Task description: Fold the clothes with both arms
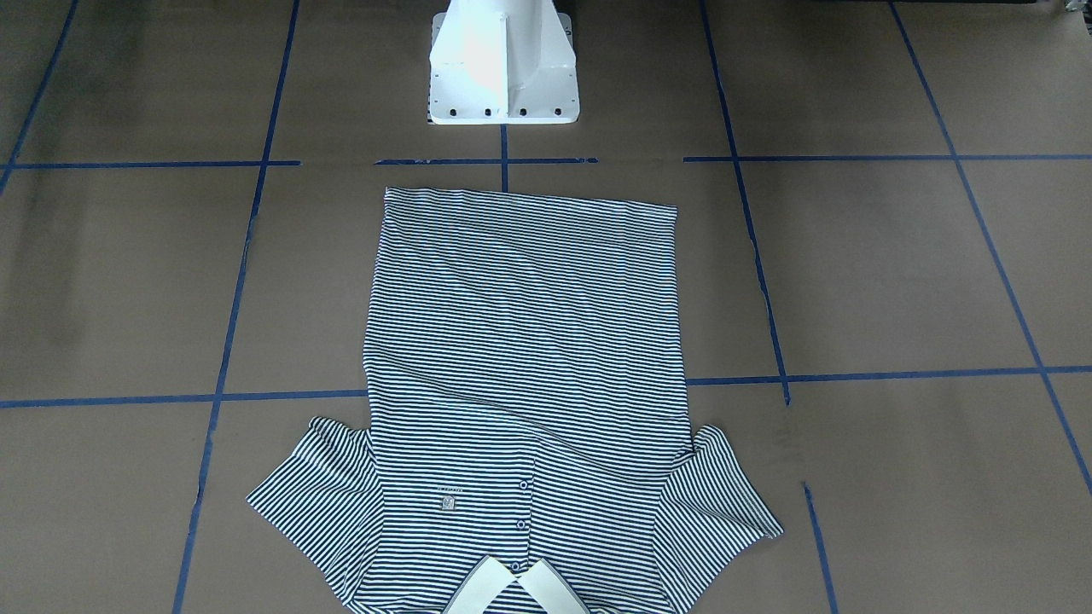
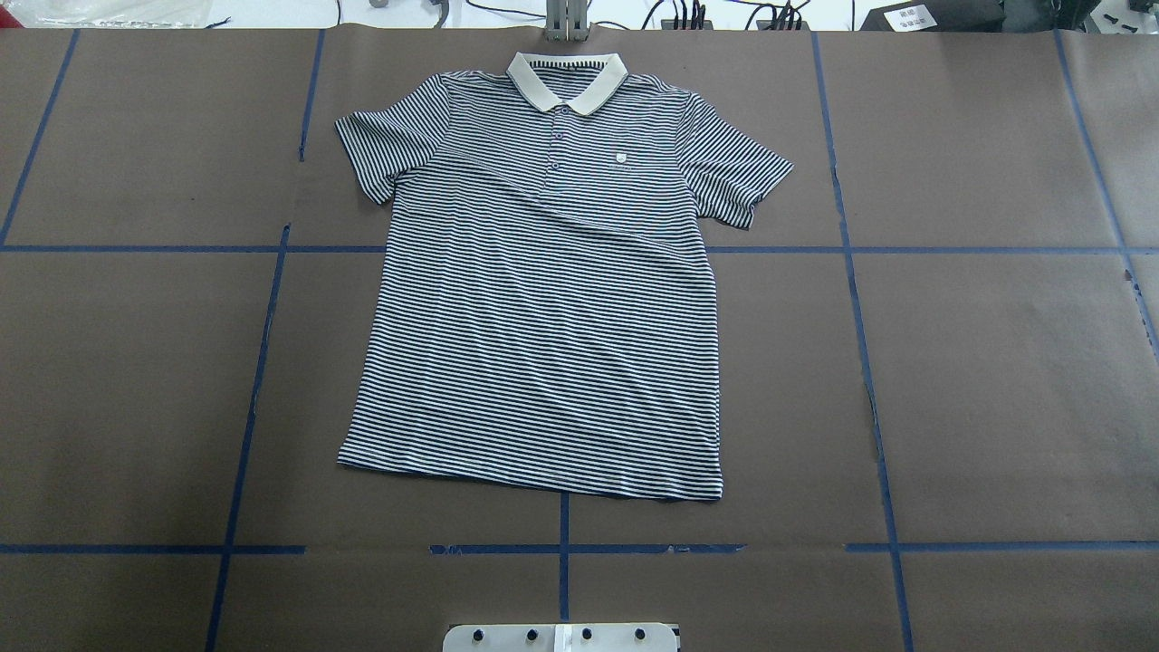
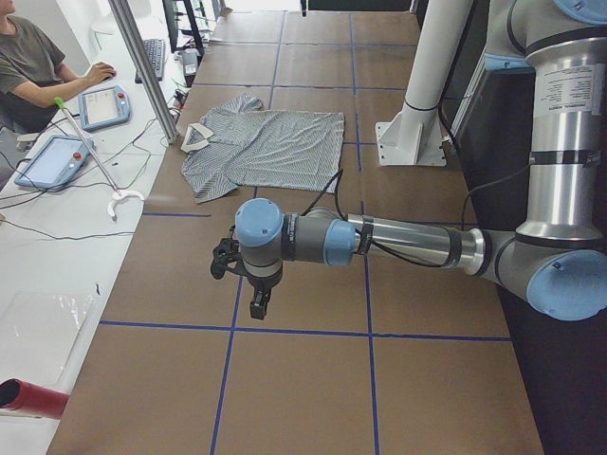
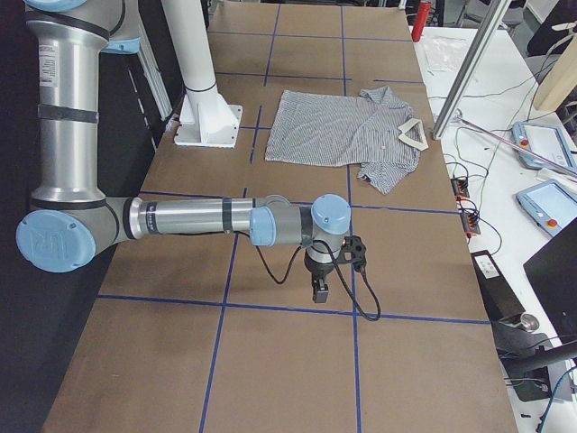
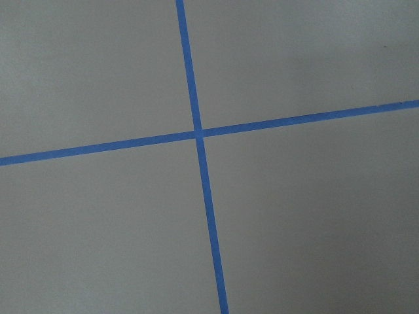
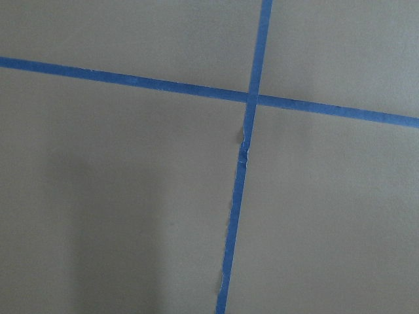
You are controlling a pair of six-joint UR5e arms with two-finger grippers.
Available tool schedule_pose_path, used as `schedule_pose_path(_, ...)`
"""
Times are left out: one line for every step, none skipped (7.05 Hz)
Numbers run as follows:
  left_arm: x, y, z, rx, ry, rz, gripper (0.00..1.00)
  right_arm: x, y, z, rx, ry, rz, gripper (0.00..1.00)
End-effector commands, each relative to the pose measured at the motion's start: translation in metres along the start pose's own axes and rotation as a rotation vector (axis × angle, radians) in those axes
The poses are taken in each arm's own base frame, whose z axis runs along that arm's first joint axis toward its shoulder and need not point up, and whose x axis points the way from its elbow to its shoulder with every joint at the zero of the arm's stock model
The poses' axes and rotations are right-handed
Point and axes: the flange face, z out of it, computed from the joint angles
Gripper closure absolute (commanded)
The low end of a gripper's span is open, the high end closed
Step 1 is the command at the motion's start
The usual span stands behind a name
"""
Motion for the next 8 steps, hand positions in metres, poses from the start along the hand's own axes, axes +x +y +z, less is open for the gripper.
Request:
schedule_pose_path(0.01,-0.013,-0.011,0.011,0.0,0.02,0.0,-0.003,-0.001,-0.001,0.027,-0.015,-0.017,0.0)
schedule_pose_path(0.016,-0.016,-0.016,0.026,0.011,0.029,0.0,-0.006,-0.003,-0.004,0.044,-0.021,-0.031,0.0)
schedule_pose_path(0.017,-0.019,-0.015,0.033,0.011,0.034,0.0,-0.012,-0.004,-0.003,0.052,-0.068,-0.045,0.0)
schedule_pose_path(0.018,-0.018,-0.014,0.045,0.012,0.046,0.0,-0.022,-0.005,0.003,0.042,-0.082,-0.066,0.0)
schedule_pose_path(0.018,-0.018,-0.014,0.046,0.014,0.032,0.0,-0.051,-0.015,0.018,0.011,-0.082,-0.121,0.0)
schedule_pose_path(0.024,-0.02,-0.015,0.051,0.054,0.005,0.0,-0.082,-0.035,0.02,0.007,-0.092,-0.104,0.0)
schedule_pose_path(0.036,-0.026,-0.002,0.069,0.068,0.073,0.0,-0.114,-0.063,0.018,0.009,-0.102,-0.032,0.0)
schedule_pose_path(0.02,-0.029,0.017,0.098,0.074,0.114,0.0,-0.163,-0.091,0.027,0.011,-0.124,-0.021,0.0)
